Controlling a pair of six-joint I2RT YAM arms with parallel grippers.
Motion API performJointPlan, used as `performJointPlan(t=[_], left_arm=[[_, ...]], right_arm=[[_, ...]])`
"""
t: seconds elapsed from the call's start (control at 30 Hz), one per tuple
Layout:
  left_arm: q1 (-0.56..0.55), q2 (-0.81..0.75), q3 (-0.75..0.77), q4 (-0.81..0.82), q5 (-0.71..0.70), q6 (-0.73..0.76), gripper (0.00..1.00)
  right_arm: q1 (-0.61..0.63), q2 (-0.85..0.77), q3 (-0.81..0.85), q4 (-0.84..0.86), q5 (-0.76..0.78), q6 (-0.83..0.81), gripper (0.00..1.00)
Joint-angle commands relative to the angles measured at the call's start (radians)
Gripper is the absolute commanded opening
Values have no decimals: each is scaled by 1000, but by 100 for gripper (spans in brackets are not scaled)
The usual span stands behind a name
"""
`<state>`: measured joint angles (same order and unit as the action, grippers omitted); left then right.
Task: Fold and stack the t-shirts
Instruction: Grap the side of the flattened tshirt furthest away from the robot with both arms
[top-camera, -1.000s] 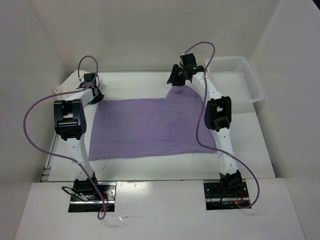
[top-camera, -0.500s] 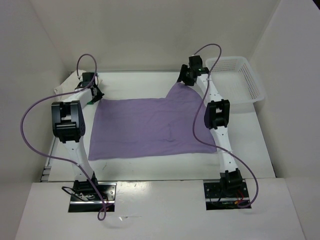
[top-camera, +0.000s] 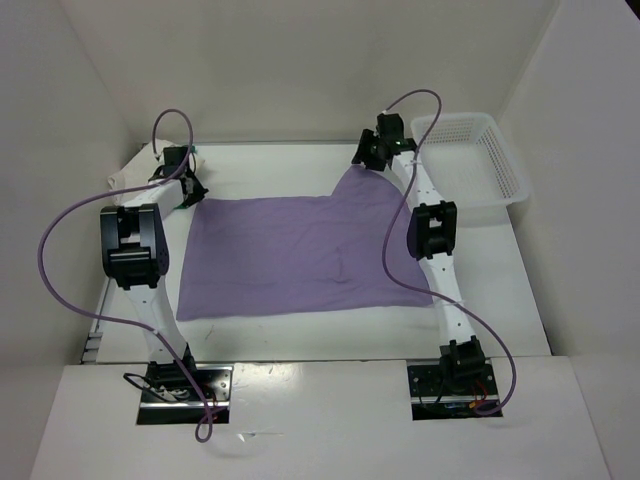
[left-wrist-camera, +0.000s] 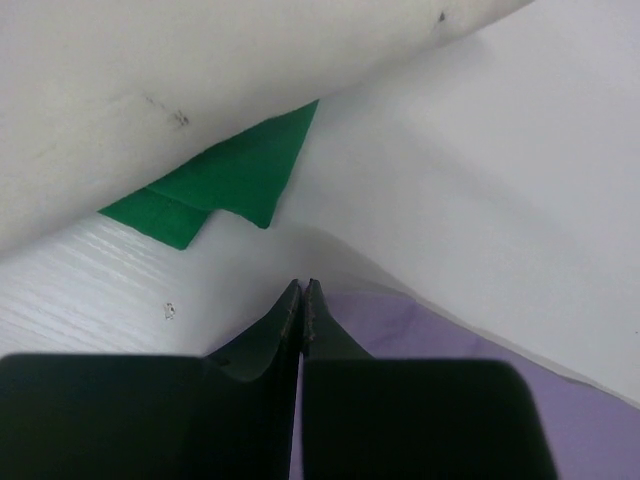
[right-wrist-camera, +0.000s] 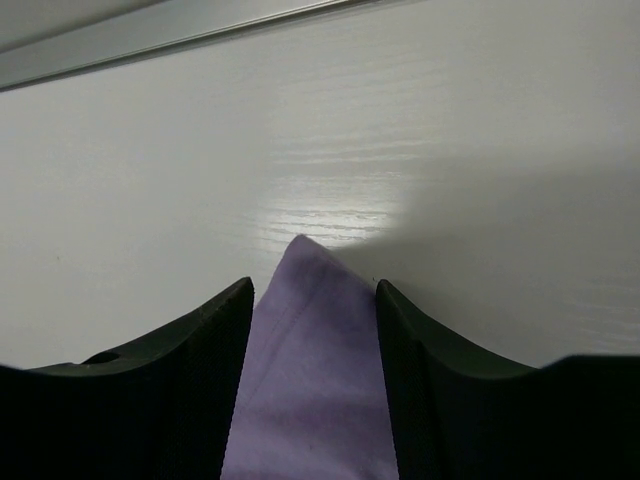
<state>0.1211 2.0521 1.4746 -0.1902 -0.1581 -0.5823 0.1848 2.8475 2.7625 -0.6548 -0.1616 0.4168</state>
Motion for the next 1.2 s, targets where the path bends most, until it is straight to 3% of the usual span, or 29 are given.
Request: performJointPlan(t=[0.0, 0.1, 0.3, 0.5, 0.67, 0.83, 0.97, 1.07, 1.1, 1.13, 1.17], left_arm=[[2, -58, -20, 41, 19, -7, 0], [2, -69, -33, 41, 19, -7, 0], [2, -78, -53, 51, 28, -7, 0], [2, -69, -43, 51, 28, -17, 0], [2, -69, -43, 60, 37, -28, 0], [2, -69, -43, 60, 37, -28, 0], [2, -69, -43, 60, 46, -28, 0], [2, -69, -43, 60, 46, -28, 0], [2, -69, -43, 60, 46, -28, 0], [2, -69, -43, 60, 46, -28, 0], [2, -69, -43, 60, 37, -28, 0]], right_arm=[[24, 42, 32, 18, -21, -6, 58], [24, 42, 43, 55, -10, -6, 66], [24, 42, 43, 116, 1, 5, 70], [24, 76, 40, 75, -36, 17, 51], [24, 107, 40, 30, -105, 48, 44], [15, 96, 49, 41, -127, 80, 19], [-11, 96, 71, 60, -162, 112, 12], [-11, 87, 82, 49, -150, 102, 19], [-11, 78, 82, 40, -135, 90, 28], [-11, 78, 82, 23, -110, 70, 47], [-11, 78, 82, 12, -95, 54, 53]])
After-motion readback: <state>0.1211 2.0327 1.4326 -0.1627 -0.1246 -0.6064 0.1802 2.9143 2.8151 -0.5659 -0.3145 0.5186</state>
